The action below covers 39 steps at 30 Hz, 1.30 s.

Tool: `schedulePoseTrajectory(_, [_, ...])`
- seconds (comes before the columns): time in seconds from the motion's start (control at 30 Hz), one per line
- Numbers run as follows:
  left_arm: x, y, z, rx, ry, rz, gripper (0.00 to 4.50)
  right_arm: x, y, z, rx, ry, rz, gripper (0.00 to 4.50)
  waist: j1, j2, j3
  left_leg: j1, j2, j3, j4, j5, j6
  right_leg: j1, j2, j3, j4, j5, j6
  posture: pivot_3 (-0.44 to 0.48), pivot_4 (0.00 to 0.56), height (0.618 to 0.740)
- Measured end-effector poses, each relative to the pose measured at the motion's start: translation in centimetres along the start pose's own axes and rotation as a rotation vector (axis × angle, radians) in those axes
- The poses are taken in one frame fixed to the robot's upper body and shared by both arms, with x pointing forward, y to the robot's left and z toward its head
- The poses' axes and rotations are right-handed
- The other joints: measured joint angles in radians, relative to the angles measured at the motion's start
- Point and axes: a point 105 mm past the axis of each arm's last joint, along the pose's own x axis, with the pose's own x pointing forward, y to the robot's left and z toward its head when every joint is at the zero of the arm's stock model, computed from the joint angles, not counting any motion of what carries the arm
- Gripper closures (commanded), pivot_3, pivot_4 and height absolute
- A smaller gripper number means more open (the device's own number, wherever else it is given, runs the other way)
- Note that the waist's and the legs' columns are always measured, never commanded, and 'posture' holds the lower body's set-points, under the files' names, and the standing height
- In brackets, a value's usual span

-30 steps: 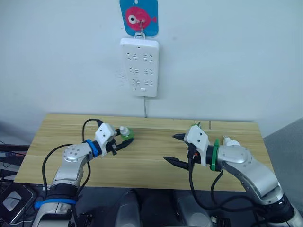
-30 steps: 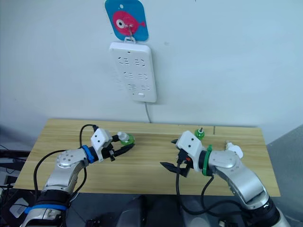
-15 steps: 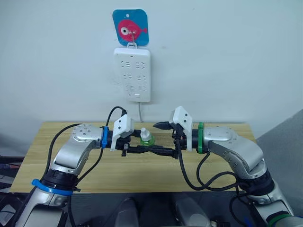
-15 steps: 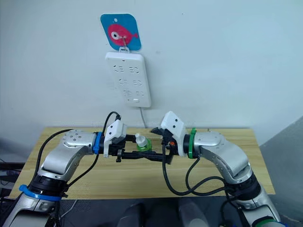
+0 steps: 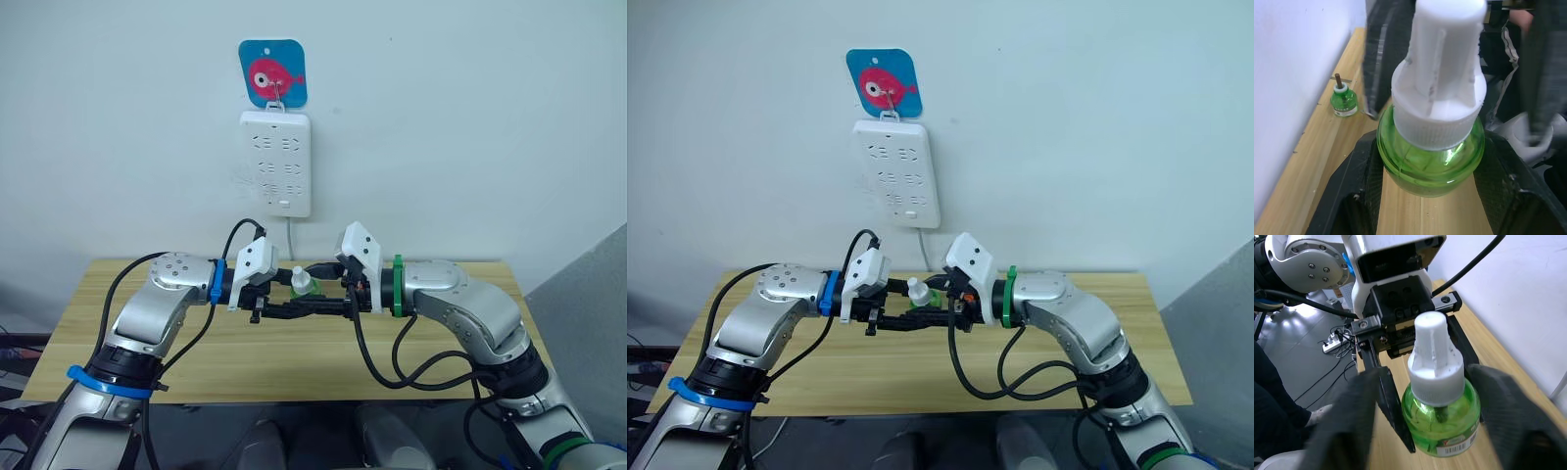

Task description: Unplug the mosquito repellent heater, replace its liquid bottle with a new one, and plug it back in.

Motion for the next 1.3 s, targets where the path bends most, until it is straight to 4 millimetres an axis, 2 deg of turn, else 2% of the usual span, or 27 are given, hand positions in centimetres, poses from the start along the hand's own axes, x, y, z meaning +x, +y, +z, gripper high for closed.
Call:
schedulePoseTrajectory(0.03, [0.0, 0.0, 0.0, 0.0, 0.001, -0.003, 2.28, 0.0, -0.1, 0.0, 0.0, 0.0, -0.004, 3.26, 0.0, 0.0, -0.002, 0.0, 0.0, 0.0, 0.0, 0.0, 0.0, 0.0, 0.0, 0.0, 0.0, 0.0, 0.0, -0.148, 0.051, 0.74])
schedulePoseTrajectory(0.07, [0.0, 0.0, -0.1, -0.003, 0.002, -0.005, 2.28, 0.1, 0.0, 0.0, -0.004, 0.0, -0.001, 3.41, 0.0, 0.001, -0.003, 0.0, 0.0, -0.001, 0.0, 0.0, 0.0, 0.0, 0.0, 0.0, 0.0, 0.0, 0.0, -0.148, 0.051, 0.74])
schedulePoseTrajectory(0.33, [0.0, -0.2, 0.0, -0.016, -0.019, -0.012, 2.28, 0.1, 0.0, 0.1, -0.015, -0.009, 0.004, 3.4, -0.001, 0.003, -0.02, 0.0, -0.001, -0.003, 0.001, 0.0, 0.0, 0.003, 0.0, -0.002, 0.0, 0.0, 0.0, -0.149, 0.041, 0.74])
schedulePoseTrajectory(0.4, [-0.1, -0.1, 0.1, -0.023, -0.037, -0.01, 1.55, 0.0, 0.0, 0.2, -0.026, -0.018, 0.005, 3.4, -0.003, 0.003, -0.022, 0.001, -0.001, -0.004, 0.001, 0.0, 0.0, 0.004, 0.0, -0.003, 0.0, 0.0, 0.0, -0.149, 0.041, 0.74])
schedulePoseTrajectory(0.53, [-0.8, 0.3, 0.2, -0.027, -0.071, 0.017, 0.37, -0.1, -0.1, 0.4, -0.033, -0.035, 0.016, 3.4, -0.009, 0.004, -0.028, 0.002, -0.002, -0.005, 0.001, 0.001, 0.001, 0.006, 0.0, -0.003, 0.0, 0.0, 0.0, -0.153, 0.035, 0.74])
schedulePoseTrajectory(0.8, [-0.9, 0.1, 0.1, -0.12, -0.099, -0.011, 0.35, -1.4, -0.8, 1.5, -0.014, -0.101, 0.014, 3.4, -0.024, 0.004, -0.029, 0.003, -0.003, -0.008, 0.002, 0.001, 0.001, 0.008, -0.001, -0.005, 0.001, 0.0, 0.0, -0.155, 0.032, 0.74])
schedulePoseTrajectory(1.13, [0.1, 0.2, 2.4, -0.138, -0.17, -0.027, 0.35, -1.6, -0.6, 1.6, 0.018, -0.113, 0.039, 3.4, -0.024, 0.007, -0.045, 0.003, -0.004, -0.009, 0.003, 0.002, 0.001, 0.01, -0.001, -0.006, 0.001, 0.0, 0.0, -0.158, 0.026, 0.74])
schedulePoseTrajectory(1.23, [0.2, 0.1, 2.5, -0.136, -0.171, -0.038, 0.35, -1.6, -0.6, 1.5, 0.022, -0.111, 0.038, 3.4, -0.024, 0.008, -0.048, 0.005, -0.004, -0.009, 0.002, 0.002, 0.001, 0.011, -0.001, -0.006, 0.001, 0.0, 0.0, -0.159, 0.026, 0.74])
schedulePoseTrajectory(1.3, [0.2, 0.0, 2.6, -0.136, -0.17, -0.041, 0.74, -1.6, -0.6, 1.5, 0.023, -0.111, 0.038, 3.4, -0.025, 0.008, -0.049, 0.005, -0.005, -0.009, 0.002, 0.003, 0.001, 0.011, -0.001, -0.006, 0.001, 0.0, 0.0, -0.159, 0.025, 0.74])
